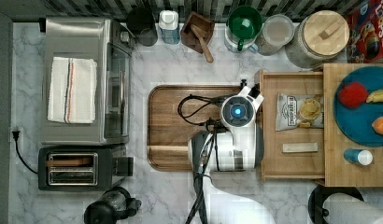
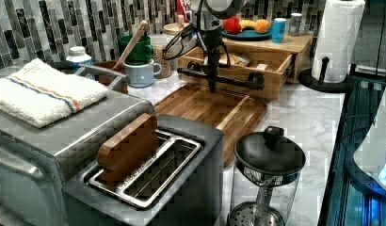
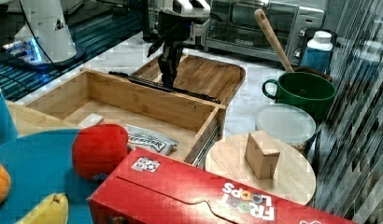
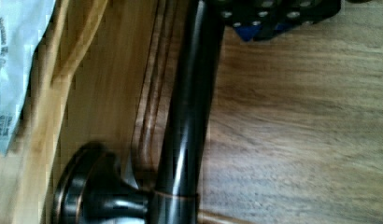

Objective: Close the drawer.

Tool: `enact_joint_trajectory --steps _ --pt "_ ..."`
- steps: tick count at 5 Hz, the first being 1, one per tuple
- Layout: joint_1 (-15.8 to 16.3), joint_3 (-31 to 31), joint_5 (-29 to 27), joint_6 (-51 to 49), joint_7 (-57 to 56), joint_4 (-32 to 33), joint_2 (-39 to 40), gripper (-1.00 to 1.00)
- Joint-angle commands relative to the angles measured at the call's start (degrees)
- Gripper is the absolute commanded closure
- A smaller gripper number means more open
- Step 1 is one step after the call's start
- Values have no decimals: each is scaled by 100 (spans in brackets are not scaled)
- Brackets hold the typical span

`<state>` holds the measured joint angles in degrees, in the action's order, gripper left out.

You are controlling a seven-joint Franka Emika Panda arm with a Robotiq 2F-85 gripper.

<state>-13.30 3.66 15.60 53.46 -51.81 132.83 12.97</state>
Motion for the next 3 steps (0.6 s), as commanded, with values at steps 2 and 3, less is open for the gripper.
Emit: enact_joint_trajectory --steps 2,3 --pt "-832 -588 -10 -140 -1476 -664 -280 100" --pt "-1078 -717 -264 16 -2064 -998 7 100"
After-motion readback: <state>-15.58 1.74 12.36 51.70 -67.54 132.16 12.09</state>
